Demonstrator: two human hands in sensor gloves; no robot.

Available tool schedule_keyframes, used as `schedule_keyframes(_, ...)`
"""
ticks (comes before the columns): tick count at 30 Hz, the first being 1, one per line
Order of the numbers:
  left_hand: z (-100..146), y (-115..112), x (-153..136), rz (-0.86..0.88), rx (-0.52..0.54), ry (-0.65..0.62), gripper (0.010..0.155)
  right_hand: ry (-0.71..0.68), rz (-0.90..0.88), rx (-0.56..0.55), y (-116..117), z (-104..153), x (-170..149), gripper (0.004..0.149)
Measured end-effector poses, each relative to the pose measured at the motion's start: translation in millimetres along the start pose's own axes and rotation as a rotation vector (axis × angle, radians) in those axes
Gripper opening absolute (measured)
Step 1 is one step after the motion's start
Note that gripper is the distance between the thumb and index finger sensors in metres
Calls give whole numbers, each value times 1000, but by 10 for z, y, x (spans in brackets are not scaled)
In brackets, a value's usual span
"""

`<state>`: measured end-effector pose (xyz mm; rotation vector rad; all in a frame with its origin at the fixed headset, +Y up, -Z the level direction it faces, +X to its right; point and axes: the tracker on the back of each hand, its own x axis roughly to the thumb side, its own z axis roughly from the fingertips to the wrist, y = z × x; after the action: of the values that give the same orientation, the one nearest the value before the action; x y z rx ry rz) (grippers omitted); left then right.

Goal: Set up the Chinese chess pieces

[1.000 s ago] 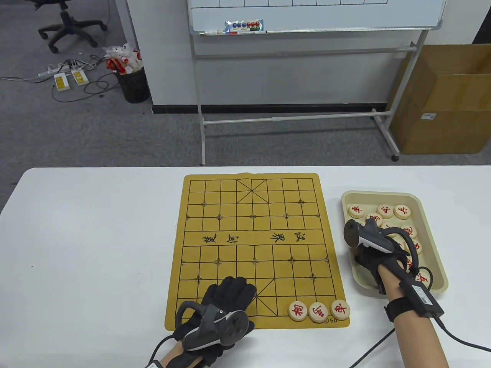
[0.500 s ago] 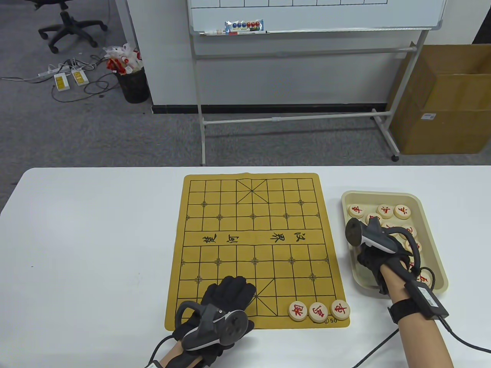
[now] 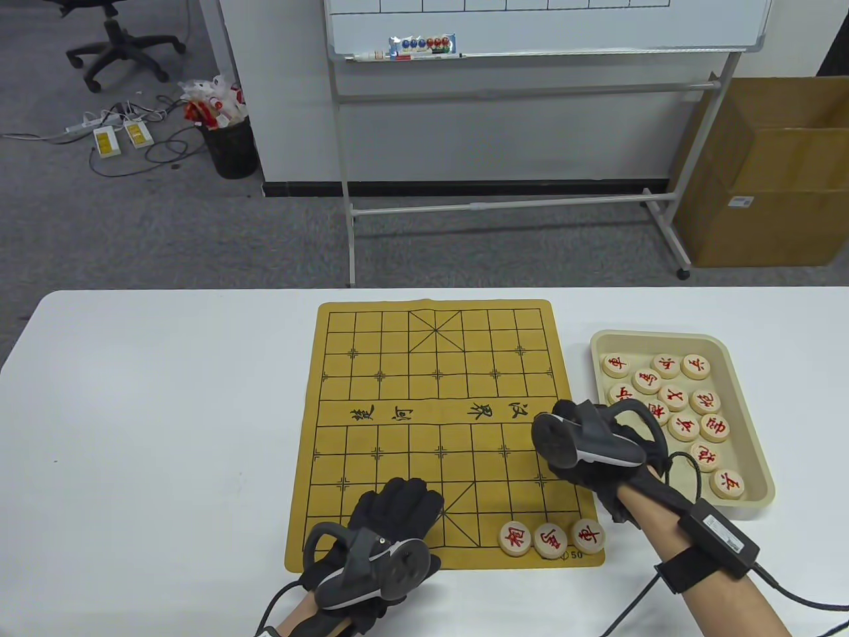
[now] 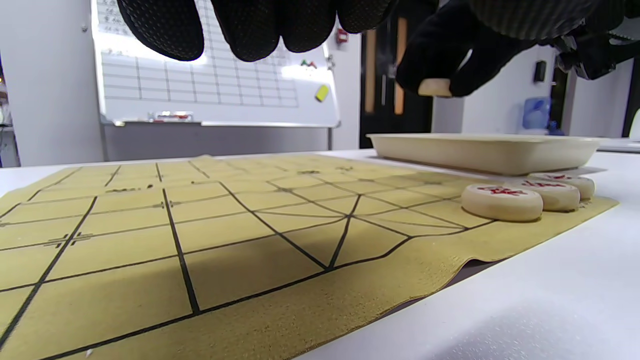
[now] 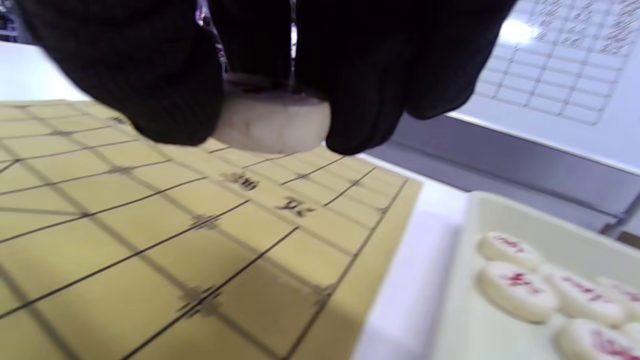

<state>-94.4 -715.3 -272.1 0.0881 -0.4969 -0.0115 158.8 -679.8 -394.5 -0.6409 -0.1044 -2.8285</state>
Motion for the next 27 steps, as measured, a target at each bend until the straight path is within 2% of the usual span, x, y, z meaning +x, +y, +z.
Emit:
schedule_keyframes(1,1,-1,-1,0,0,0,84,-10,10,57,66,-32,74,71)
schedule_keyframes(5,4,-5,2,4,1,-4,84,-47,68,72,210,-116,233,70)
schedule_keyframes(9,2,-12,10,3,-6,-10,84,-89,-14,83,233,-168,365,71)
schedule_keyframes(17,6,-14,-2,6,-6,-5,84,-285,-96,72,177,26,992,72)
schedule_keyframes(22,11,-13,-6,4,-7,-4,84,-322,-30,101,351,119,1266,73)
schedule_keyframes(27,10,-15,-9,0,-12,-3,84,-324,82,85,518,155,1351,73)
